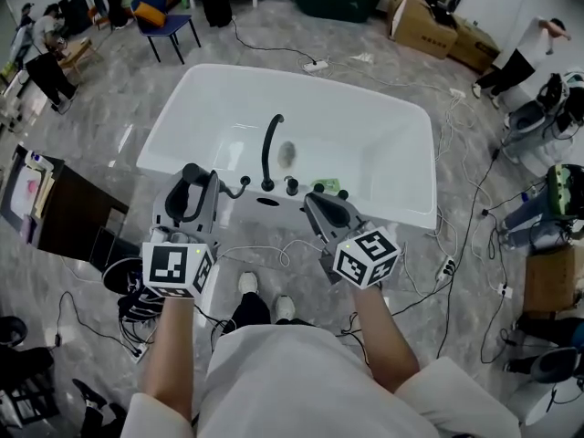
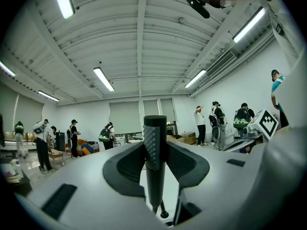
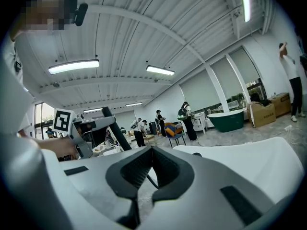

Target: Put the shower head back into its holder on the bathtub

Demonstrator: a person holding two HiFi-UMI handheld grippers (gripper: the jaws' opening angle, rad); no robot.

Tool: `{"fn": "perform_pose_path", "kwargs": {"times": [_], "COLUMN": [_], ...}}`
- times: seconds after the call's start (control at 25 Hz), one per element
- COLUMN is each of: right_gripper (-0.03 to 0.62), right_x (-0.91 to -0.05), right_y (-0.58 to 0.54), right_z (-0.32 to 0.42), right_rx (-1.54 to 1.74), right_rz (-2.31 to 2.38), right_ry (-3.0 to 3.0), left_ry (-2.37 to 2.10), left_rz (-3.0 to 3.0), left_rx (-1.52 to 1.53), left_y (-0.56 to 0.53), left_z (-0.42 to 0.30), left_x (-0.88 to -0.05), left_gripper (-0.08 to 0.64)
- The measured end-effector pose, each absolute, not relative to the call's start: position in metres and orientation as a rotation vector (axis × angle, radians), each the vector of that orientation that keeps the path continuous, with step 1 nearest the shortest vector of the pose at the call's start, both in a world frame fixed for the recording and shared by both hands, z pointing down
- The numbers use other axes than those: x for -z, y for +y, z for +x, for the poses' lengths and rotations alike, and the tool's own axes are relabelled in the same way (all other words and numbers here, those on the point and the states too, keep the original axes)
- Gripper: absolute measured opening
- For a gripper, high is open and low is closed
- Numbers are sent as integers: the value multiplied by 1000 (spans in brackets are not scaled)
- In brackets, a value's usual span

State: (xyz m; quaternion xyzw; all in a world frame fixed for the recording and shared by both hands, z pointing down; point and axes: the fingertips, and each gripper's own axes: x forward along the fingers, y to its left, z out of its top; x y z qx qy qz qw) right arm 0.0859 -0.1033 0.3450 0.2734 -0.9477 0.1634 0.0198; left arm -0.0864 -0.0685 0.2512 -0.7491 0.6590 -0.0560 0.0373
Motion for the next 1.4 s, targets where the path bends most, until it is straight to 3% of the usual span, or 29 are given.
{"fn": "perform_pose_path", "kwargs": {"times": [1.4], "right_gripper": [16], "right_x": [-403], "right_y": [-201], "right_z": [20], "right_rx": [-630], "right_rz": [937], "right_ry": [-2755], "left_ry": [1979], "left_rz": [-2568], "left_rx": [288], "left_y": [-195], "left_z": [-145], "left_x": [-355], "left_gripper": [140]}}
